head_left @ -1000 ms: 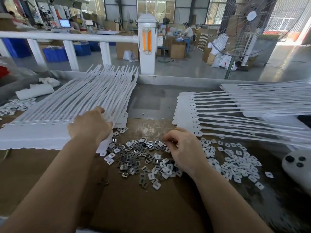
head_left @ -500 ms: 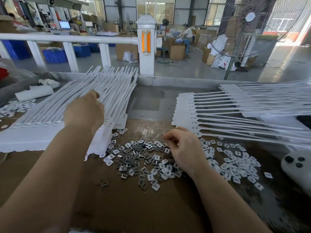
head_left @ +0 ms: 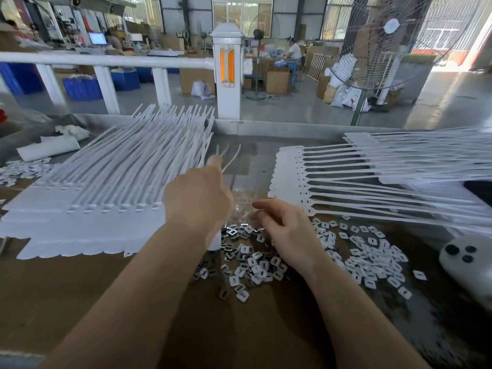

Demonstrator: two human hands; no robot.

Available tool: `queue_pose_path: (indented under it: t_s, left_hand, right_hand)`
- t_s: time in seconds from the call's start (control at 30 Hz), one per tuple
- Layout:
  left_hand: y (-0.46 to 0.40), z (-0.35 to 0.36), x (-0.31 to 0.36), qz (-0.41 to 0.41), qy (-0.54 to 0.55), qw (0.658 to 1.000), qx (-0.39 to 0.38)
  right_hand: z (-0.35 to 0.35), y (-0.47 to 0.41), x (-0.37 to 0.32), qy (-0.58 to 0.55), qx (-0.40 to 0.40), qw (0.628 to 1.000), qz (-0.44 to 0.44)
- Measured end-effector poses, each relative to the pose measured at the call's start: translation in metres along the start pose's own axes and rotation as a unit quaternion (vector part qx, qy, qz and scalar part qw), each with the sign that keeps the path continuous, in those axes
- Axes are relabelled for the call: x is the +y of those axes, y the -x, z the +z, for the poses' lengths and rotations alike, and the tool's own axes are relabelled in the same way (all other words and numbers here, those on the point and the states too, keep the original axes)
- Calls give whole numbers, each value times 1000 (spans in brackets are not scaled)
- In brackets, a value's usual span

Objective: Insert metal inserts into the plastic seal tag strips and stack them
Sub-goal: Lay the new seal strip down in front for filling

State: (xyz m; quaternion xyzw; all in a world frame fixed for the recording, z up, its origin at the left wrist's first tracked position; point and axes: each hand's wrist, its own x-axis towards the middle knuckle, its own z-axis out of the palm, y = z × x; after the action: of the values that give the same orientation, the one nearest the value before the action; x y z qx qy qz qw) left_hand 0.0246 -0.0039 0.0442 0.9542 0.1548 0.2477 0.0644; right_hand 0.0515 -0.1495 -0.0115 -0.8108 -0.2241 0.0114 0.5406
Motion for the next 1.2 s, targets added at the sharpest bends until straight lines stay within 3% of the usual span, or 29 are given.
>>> queue_pose_path:
  t_s: [0.1, 0.2, 0.33, 0.43, 0.67, 0.77, 0.9, 1.1, 1.2]
  left_hand:
    - [7, 14, 1, 7, 43, 998, -35]
    - [10, 20, 1, -9, 181, 981, -73]
    - [13, 26, 2, -3, 252, 960, -122]
    - [13, 23, -9, 21, 230, 964, -132]
    - [4, 0, -55, 65, 66, 951, -294]
    - [0, -2, -64, 63, 49, 950, -302]
    - [-1, 1, -66, 130, 13, 946, -296]
    - [-8, 2, -65, 150, 88, 948, -266]
    - [-10, 6, -66, 152, 73, 961, -220]
  right_hand:
    - [2, 1, -2, -65, -38, 996, 38]
    - [2, 0, -3, -104, -58, 992, 43]
    - [3, 0, -2, -96, -70, 992, 43]
    - [3, 0, -1, -73, -53, 995, 35]
    - [1, 0, -1, -29, -27, 999, 17]
    - [0, 0, -1, -25, -15, 1000, 9]
    - [-1, 1, -1, -27, -10, 1000, 6]
    - [-1, 0, -2, -60, 3, 998, 13]
    - [-1, 0, -1, -66, 14, 998, 16]
